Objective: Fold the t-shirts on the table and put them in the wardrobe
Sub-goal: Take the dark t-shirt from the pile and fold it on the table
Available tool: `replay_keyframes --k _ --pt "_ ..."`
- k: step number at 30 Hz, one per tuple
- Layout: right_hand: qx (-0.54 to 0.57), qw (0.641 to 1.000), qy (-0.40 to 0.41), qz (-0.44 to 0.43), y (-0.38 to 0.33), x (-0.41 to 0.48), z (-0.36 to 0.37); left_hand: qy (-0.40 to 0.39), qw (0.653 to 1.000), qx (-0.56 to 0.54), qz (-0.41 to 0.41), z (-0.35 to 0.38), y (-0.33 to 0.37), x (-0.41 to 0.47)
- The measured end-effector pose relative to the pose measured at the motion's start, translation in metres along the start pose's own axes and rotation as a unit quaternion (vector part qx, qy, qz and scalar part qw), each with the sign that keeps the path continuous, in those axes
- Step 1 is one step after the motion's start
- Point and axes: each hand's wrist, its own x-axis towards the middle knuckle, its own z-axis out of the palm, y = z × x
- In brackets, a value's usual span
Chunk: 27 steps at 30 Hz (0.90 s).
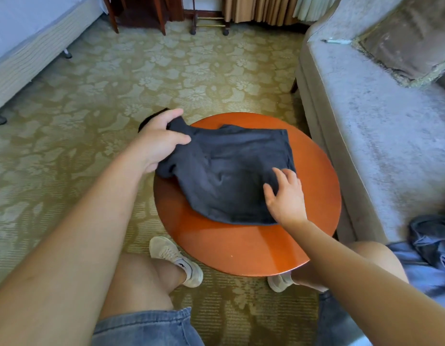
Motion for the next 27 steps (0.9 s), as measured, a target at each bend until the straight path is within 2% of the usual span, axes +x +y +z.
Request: replay_keyframes --k 2,4,7,10,12,13,15,16,18,23,24,25,27 --pt "0.169 0.977 -0.018 0.128 0.007 0.007 -0.012 -0.019 0.999 0.039 0.030 0.034 0.015 0.000" --pt "0.293 0.930 -0.040 0.221 0.019 0.013 -0.021 -0.060 0.994 0.078 0.043 0.073 0.025 -0.001" --pt "0.413 0.863 -0.043 0.287 0.033 0.014 -0.032 -0.105 0.983 0.142 0.048 0.136 0.026 -0.003" --pt "0.447 0.839 -0.063 0.305 0.040 0.016 -0.038 -0.174 0.962 0.208 0.038 0.200 0.001 -0.011" --pt "0.421 0.856 -0.079 0.289 0.046 0.017 -0.037 -0.206 0.952 0.225 0.017 0.227 -0.021 -0.021" --pt "0.395 0.872 -0.085 0.278 0.049 0.016 -0.037 -0.183 0.959 0.217 0.005 0.233 -0.031 -0.024" --pt "0.364 0.892 -0.090 0.253 0.052 0.016 -0.038 -0.080 0.976 0.204 -0.007 0.237 -0.048 -0.028" --pt "0.355 0.898 -0.093 0.245 0.053 0.016 -0.039 -0.036 0.970 0.239 -0.002 0.236 -0.055 -0.031" --pt "0.346 0.902 -0.105 0.237 0.053 0.018 -0.038 0.007 0.937 0.349 0.018 0.232 -0.075 -0.037" --pt "0.334 0.890 -0.154 0.269 0.056 0.019 -0.036 -0.013 0.863 0.504 0.042 0.204 -0.117 -0.037" --pt "0.319 0.894 -0.145 0.278 0.056 0.019 -0.038 -0.014 0.854 0.516 0.059 0.198 -0.120 -0.035" --pt "0.272 0.918 -0.109 0.268 0.055 0.018 -0.041 -0.015 0.848 0.524 0.076 0.192 -0.123 -0.031" --pt "0.129 0.978 0.016 0.161 0.047 0.017 -0.045 -0.028 0.835 0.540 0.104 0.182 -0.126 -0.024"
